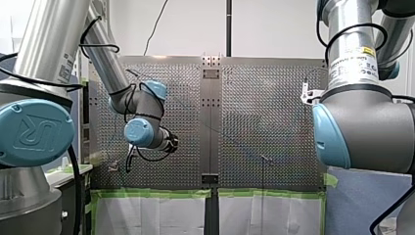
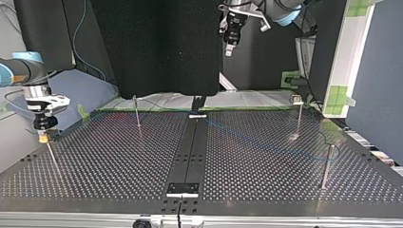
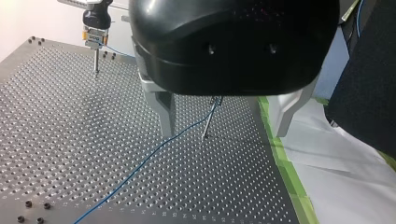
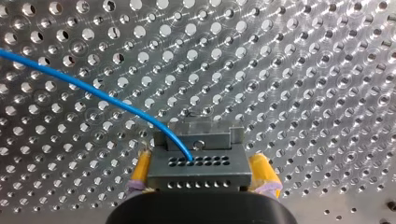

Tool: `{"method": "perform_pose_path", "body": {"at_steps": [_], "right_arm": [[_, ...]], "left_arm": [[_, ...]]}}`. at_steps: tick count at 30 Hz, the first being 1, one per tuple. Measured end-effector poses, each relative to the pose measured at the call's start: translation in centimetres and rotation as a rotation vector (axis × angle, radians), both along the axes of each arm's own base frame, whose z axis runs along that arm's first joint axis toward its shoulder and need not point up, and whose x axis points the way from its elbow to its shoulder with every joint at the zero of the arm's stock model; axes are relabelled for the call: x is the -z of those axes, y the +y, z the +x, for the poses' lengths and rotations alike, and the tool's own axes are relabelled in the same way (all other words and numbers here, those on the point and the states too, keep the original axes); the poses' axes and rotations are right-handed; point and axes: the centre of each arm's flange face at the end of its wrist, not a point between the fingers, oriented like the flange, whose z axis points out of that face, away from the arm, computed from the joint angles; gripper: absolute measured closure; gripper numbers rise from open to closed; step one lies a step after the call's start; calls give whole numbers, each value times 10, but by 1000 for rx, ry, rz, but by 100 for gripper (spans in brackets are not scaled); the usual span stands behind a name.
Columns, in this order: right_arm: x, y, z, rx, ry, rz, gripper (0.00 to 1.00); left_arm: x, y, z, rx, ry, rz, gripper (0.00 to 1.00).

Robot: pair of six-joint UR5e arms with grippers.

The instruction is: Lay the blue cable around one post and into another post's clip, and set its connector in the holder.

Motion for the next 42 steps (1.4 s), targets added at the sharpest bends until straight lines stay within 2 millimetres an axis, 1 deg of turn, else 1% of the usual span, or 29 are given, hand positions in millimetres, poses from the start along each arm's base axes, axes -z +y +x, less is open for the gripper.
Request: {"method": "perform_pose_path", "body": {"at_steps": [1, 4, 5, 7, 8, 10, 11, 16, 17, 42], "right_arm": [[0, 0, 0, 0, 0, 0, 16], [0, 0, 0, 0, -1, 0, 16], [0, 0, 0, -1, -1, 0, 13], [0, 0, 1, -2, -1, -1, 13], [1, 0, 1, -2, -1, -1, 10], [0, 0, 1, -3, -1, -1, 10], [1, 0, 1, -4, -1, -1, 7], [1, 0, 2, -7, -1, 1, 4], [1, 0, 2, -7, -1, 1, 1], [1, 1, 6, -24, 1, -2, 1]], "left_arm": [[0, 0, 0, 0, 0, 0, 0], [0, 0, 0, 0, 0, 0, 0], [0, 0, 0, 0, 0, 0, 0], [0, 0, 0, 0, 0, 0, 0], [0, 0, 0, 0, 0, 0, 0], [0, 0, 0, 0, 0, 0, 0], [0, 0, 0, 0, 0, 0, 0], [0, 0, 0, 0, 0, 0, 0], [0, 0, 0, 0, 0, 0, 0], [0, 0, 0, -1, 1, 1, 0]]}}
